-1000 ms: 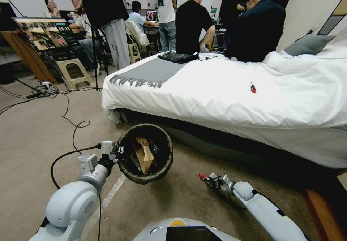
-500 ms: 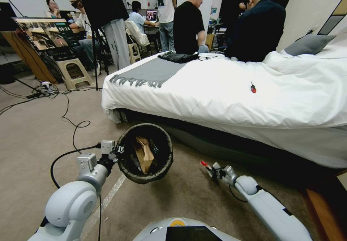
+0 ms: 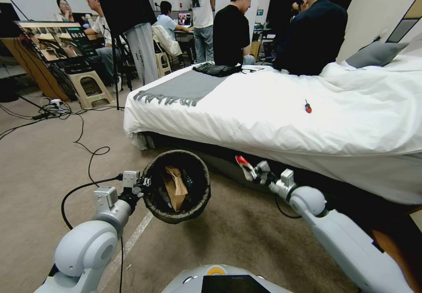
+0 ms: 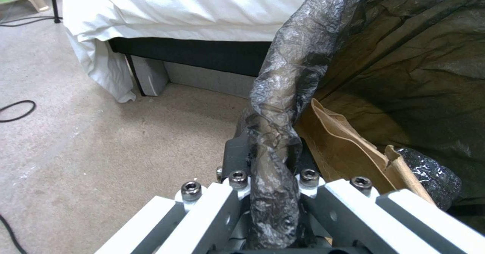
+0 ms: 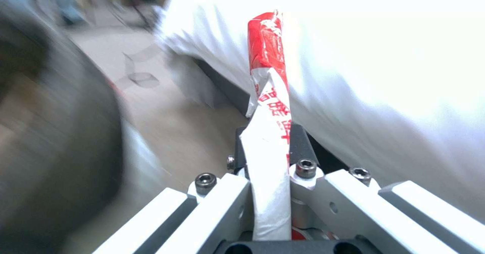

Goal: Pick up the trash bin, then pick up the garbage from the floor and place it into the trash bin.

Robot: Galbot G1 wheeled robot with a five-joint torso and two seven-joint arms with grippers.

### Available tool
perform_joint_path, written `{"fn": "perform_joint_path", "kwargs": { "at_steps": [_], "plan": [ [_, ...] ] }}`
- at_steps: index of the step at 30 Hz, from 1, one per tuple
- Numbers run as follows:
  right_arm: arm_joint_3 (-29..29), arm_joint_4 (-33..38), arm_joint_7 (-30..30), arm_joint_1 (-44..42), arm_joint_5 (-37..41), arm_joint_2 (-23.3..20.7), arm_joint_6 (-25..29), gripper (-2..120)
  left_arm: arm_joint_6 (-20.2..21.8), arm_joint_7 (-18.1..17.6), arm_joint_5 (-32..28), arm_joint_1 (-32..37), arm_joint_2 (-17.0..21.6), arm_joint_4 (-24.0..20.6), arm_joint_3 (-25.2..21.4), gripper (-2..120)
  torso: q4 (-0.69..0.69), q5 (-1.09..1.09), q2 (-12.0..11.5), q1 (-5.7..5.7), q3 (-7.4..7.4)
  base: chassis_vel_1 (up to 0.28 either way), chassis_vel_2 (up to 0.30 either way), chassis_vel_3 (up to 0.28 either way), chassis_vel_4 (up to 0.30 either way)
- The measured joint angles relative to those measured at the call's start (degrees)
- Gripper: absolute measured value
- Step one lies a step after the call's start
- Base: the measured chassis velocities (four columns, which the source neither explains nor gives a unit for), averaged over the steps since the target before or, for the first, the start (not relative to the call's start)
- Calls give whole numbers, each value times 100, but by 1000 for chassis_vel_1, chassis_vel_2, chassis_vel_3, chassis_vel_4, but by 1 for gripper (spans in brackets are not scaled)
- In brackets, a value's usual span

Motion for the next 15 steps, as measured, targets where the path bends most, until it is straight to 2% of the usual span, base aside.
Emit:
{"fn": "perform_joint_path", "kwargs": {
  "at_steps": [8, 15],
  "plan": [
    [-419, 689, 204, 843, 904, 190, -308, 0, 0, 0, 43, -16, 6, 75, 88, 1, 1, 0, 0, 0, 0, 0, 0, 0, 0],
    [-736, 988, 259, 1353, 1319, 256, -440, 0, 0, 0, 81, -62, 10, 121, 190, 1, 0, 0, 0, 0, 0, 0, 0, 0, 0]
  ]
}}
